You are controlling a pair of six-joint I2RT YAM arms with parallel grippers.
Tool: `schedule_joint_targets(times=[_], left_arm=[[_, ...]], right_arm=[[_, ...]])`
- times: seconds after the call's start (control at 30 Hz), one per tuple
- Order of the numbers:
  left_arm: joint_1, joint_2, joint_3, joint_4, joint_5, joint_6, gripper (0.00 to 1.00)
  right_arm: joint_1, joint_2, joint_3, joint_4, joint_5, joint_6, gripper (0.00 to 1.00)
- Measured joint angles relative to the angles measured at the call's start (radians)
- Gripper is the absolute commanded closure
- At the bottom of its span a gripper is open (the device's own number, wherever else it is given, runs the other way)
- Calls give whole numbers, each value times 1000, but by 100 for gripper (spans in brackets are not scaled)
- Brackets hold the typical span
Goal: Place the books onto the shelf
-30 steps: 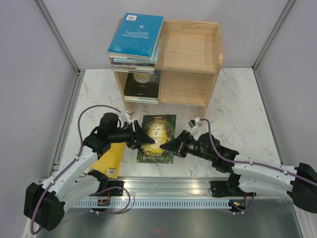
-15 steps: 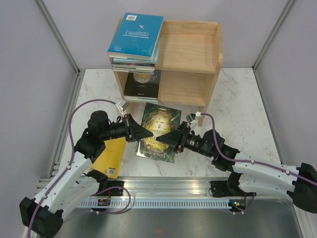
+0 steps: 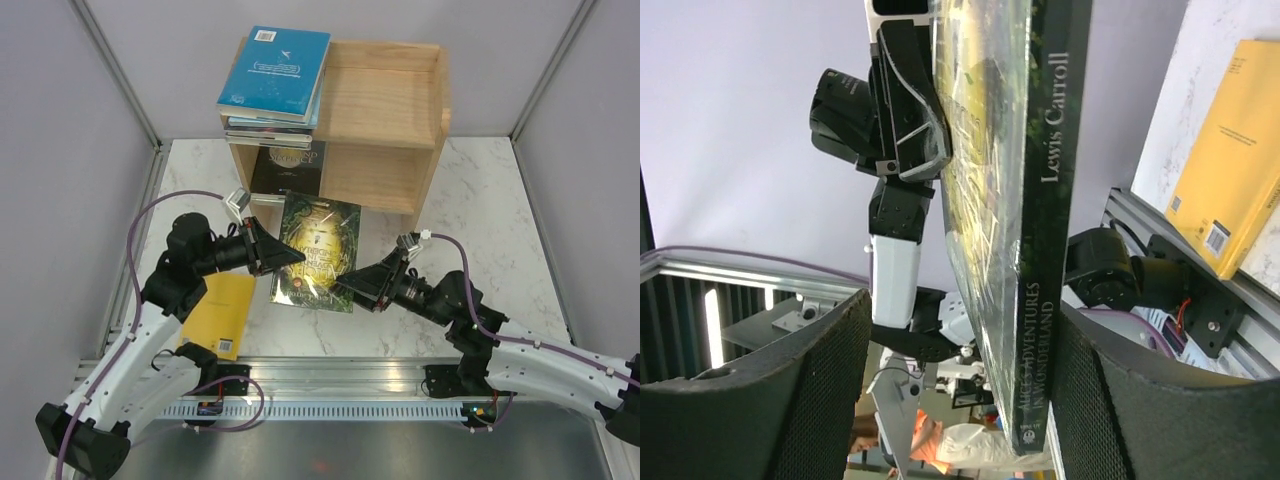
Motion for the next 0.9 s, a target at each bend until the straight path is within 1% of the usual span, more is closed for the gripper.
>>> schedule_joint_targets(times=[0.07, 0.1, 0.37, 0.4, 0.47, 0.5, 0.57, 0.7, 0.73, 0.77, 0.83, 0.87, 0.9], left_arm=[[2, 4, 2, -9, -7, 0, 98], [2, 5, 2, -18, -14, 0, 98], [5, 5, 10, -73, -75, 0, 98], [6, 5, 13, -77, -80, 0, 98], [8, 3, 21, -86, -92, 0, 98], [8, 1, 25, -89, -100, 0, 98], [12, -6, 31, -102, -110, -4, 98], [16, -18, 65, -121, -130, -18, 98], [16, -20, 74, -128, -134, -18, 95], [16, -21, 84, -136, -137, -18, 81], [16, -21, 100, -149, -142, -13, 68], [16, -18, 108, -159, -153, -1, 57], [17, -14, 115, -175, -169, 16, 51]], right_arm=[[0, -9, -12, -5, 12, 6, 33], [0, -6, -13, -8, 16, 8, 36], [-2, 74, 0, -14, 25, 14, 50], [-2, 83, 3, -14, 25, 14, 58], [-2, 101, 11, -17, 26, 12, 70], [-2, 108, 15, -20, 28, 12, 85], [-3, 113, 24, -2, 29, 30, 99], [-4, 117, 62, -5, 30, 29, 100], [-4, 119, 69, -6, 30, 27, 100], [-3, 121, 77, -8, 30, 24, 100], [-2, 125, 98, -23, 31, 16, 100], [-2, 130, 116, -37, 32, 10, 100], [-3, 137, 136, -52, 34, 2, 100]])
